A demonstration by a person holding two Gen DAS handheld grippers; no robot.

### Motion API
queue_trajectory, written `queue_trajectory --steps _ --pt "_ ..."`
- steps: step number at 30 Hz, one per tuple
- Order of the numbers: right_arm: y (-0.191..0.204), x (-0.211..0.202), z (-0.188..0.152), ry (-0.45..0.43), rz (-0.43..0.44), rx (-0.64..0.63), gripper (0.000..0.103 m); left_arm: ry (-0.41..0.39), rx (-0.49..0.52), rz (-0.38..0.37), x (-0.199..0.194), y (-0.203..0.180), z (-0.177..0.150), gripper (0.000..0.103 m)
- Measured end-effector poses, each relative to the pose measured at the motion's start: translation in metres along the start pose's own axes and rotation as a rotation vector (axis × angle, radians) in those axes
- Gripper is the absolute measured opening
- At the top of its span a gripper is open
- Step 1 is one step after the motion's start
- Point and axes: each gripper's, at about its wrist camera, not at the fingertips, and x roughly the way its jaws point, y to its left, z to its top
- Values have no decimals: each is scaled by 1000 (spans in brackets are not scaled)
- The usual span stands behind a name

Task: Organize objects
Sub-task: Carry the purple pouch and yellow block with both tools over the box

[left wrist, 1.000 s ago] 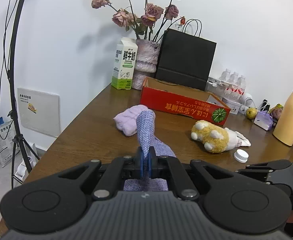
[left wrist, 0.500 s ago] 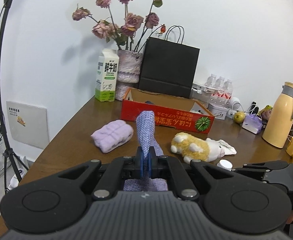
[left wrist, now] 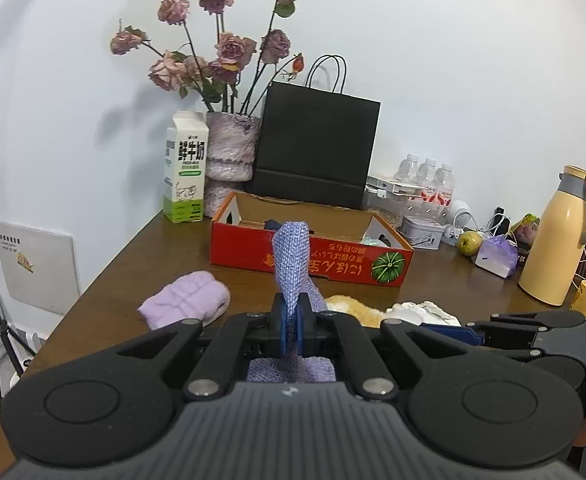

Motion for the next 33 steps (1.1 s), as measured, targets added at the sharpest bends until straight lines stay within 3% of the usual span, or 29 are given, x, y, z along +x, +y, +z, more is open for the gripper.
queue_trajectory --steps 33 --pt "-74 74 79 -117 -52 29 20 -72 20 -19 116 -35 79 5"
